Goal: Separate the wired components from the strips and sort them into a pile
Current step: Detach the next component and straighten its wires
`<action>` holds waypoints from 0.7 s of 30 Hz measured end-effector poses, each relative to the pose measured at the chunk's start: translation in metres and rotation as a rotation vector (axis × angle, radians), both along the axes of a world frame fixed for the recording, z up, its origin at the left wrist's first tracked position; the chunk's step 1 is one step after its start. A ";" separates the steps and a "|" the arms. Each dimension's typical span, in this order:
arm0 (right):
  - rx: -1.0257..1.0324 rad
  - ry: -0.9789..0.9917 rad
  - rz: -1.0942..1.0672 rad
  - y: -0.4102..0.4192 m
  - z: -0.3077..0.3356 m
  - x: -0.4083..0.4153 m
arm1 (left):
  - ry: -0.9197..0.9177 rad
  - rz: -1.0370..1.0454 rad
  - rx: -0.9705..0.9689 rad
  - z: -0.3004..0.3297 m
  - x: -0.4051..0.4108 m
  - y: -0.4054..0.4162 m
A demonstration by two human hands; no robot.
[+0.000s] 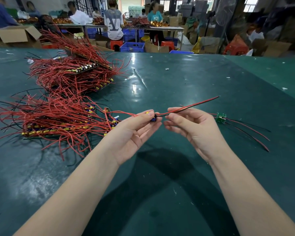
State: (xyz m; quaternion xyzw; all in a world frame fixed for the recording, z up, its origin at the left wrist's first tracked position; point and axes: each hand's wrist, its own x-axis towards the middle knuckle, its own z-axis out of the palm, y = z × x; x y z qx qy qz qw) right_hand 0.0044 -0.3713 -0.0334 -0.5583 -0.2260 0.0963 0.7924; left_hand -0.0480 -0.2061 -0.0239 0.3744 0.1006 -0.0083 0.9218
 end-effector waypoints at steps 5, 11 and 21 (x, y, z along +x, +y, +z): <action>0.009 -0.037 -0.046 0.002 0.001 -0.003 | 0.006 -0.013 0.035 -0.001 -0.001 -0.002; 0.014 -0.082 -0.227 0.006 0.003 -0.008 | 0.005 -0.059 0.033 -0.002 -0.001 -0.001; 0.009 -0.015 -0.292 0.009 0.004 -0.009 | -0.053 -0.032 0.078 -0.005 0.000 -0.005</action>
